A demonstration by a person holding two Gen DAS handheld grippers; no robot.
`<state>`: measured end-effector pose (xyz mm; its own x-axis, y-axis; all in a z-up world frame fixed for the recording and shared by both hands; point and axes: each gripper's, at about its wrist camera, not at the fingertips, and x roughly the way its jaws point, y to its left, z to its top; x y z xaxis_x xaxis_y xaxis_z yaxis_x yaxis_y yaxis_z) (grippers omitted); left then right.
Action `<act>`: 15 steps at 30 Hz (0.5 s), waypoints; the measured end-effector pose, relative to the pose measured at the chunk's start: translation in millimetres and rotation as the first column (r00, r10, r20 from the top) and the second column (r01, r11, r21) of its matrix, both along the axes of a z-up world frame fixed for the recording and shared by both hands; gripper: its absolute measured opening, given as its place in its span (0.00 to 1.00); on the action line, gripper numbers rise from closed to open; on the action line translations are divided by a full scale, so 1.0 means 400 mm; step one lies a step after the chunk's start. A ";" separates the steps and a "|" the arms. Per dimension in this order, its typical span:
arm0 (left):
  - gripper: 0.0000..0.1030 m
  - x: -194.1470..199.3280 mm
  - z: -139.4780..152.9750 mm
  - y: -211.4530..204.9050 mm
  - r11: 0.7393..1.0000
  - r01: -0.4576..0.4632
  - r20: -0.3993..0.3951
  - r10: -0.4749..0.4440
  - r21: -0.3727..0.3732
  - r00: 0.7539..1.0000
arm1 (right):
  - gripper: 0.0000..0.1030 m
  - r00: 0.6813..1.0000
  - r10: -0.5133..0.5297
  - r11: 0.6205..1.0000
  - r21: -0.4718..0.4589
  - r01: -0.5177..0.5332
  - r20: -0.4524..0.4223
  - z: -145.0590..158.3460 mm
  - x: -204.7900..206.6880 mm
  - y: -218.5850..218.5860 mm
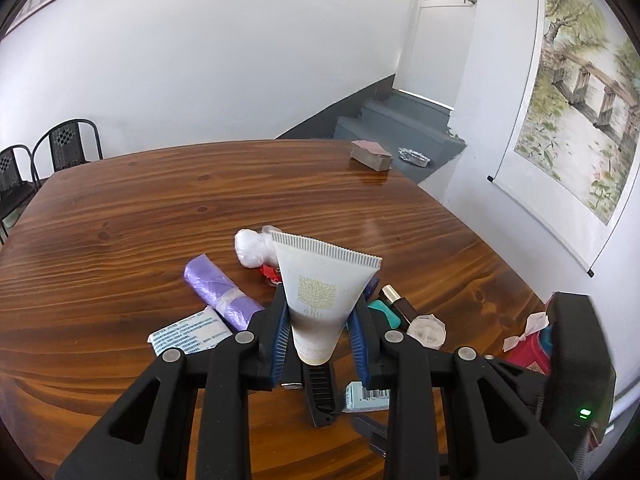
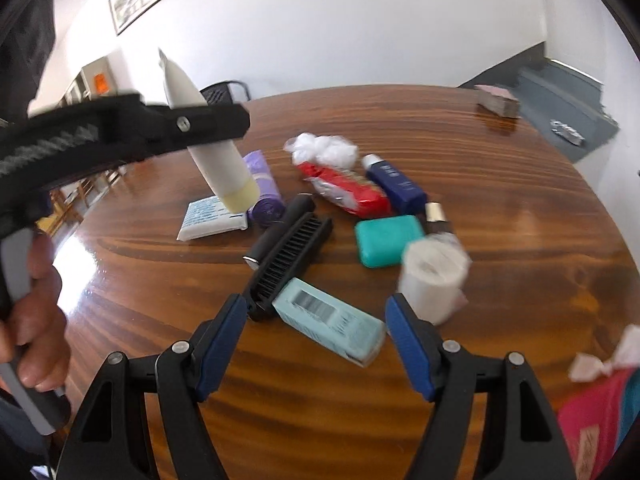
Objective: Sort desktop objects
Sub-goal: 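Grasp the light-blue barcode box with the right gripper while the left gripper holds the tube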
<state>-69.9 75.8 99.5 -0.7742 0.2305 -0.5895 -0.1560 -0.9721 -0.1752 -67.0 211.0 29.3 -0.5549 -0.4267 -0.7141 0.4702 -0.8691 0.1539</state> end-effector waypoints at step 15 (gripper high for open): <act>0.29 0.008 -0.007 0.023 0.999 0.021 0.004 -0.021 -0.027 1.000 | 0.36 0.999 0.052 0.986 0.162 -0.050 -0.004 -0.056 0.030 -0.055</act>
<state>-66.5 85.1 96.8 -0.7672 0.2311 -0.5984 -0.1763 -0.9729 -0.1496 -55.0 188.9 7.0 -0.5412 -0.3339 -0.7718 0.5152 -0.8570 0.0095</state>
